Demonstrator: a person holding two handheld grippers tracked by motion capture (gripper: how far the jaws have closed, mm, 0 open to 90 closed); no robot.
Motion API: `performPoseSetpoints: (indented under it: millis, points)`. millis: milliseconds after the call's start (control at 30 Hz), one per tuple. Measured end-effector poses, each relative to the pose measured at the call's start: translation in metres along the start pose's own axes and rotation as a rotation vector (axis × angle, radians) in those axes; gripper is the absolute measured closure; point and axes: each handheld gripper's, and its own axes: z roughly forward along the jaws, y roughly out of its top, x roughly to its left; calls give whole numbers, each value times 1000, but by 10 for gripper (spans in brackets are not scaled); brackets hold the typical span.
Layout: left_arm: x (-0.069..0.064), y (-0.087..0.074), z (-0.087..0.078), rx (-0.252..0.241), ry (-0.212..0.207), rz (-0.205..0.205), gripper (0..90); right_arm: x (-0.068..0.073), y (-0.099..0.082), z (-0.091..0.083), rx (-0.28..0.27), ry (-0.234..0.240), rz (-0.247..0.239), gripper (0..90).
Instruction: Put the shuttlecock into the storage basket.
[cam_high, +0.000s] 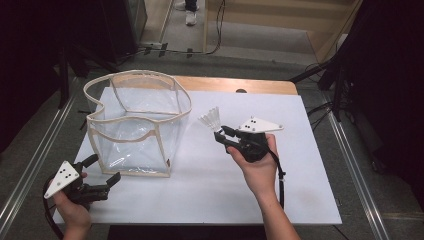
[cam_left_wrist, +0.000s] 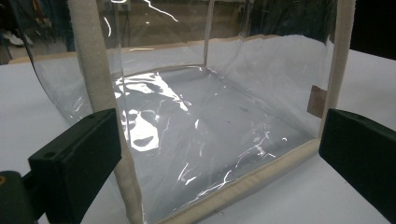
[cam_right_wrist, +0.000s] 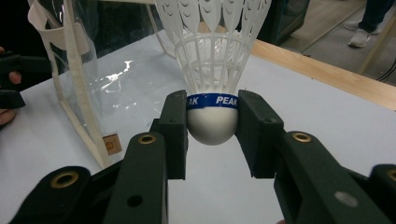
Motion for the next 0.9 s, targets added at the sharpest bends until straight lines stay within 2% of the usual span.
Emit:
performPoseSetpoints:
  millis: [900]
  points:
    - [0, 0, 0, -2, -1, 1, 0, 2, 18, 6, -46, -7, -14, 628]
